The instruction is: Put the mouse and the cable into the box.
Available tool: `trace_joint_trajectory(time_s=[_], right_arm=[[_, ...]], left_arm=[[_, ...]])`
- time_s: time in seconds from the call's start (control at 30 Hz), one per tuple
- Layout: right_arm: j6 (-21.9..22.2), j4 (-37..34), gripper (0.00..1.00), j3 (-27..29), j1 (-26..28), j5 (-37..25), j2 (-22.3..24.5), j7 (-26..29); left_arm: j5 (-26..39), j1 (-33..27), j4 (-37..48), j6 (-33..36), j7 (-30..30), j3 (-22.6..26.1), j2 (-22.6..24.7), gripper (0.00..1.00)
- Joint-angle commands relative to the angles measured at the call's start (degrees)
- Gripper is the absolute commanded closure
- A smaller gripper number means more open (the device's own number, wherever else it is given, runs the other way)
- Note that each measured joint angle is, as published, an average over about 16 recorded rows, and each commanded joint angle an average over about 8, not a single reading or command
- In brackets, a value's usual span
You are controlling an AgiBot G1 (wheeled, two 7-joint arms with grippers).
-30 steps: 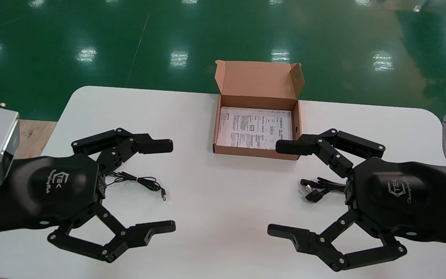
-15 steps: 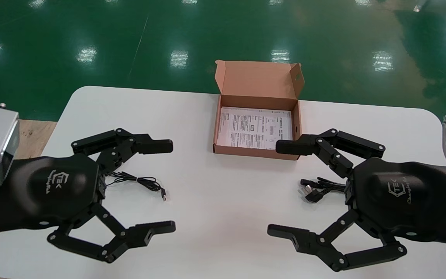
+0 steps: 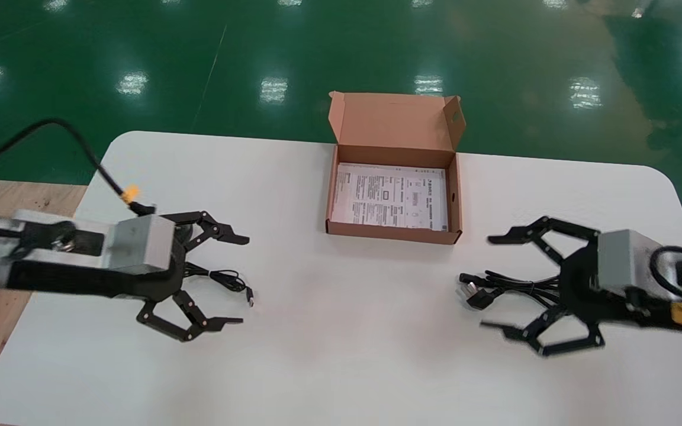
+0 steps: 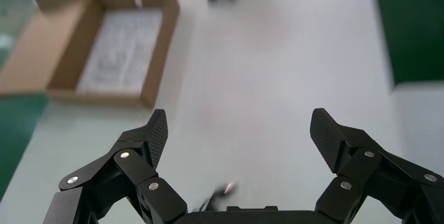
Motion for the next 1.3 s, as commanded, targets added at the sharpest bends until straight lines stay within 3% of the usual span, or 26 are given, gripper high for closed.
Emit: trace_joint_trajectory(time_s=[0.03,0.23,0.53,1.13,1.2,1.3], right_arm=[[0.9,-4.3,0.0,-1.7,2.7,-4.7,-0.7,-4.3],[3.7,-16.1,0.0,-5.1,8.4,-13.5,-4.1,-13.6],[5.6,-30.8,0.0,-7.8,12.4,-18.6,-8.8,-22.6],[12.7,-45.3,0.0,-8.5,16.0,-20.2,-14.5,-30.1],[13.2,-46.0,0.2,-8.4,16.3,-20.1,-14.8,-30.3],[13.7,-47.0,0.57,-8.4,16.6,-20.1,-15.1,-30.4]], left_arm=[[4.5,-3.0,4.2,0.0,3.2,2.3,2.1,0.0],[14.0,-8.9,18.4,-2.2,13.5,7.5,8.5,0.0],[19.9,-13.8,35.1,-6.9,24.7,10.5,15.1,0.0],[21.5,-16.7,48.8,-13.6,34.7,11.3,19.1,0.0],[21.5,-16.8,49.2,-14.0,35.2,11.3,19.3,0.04],[21.7,-17.0,49.9,-14.5,35.8,11.4,19.5,0.4]])
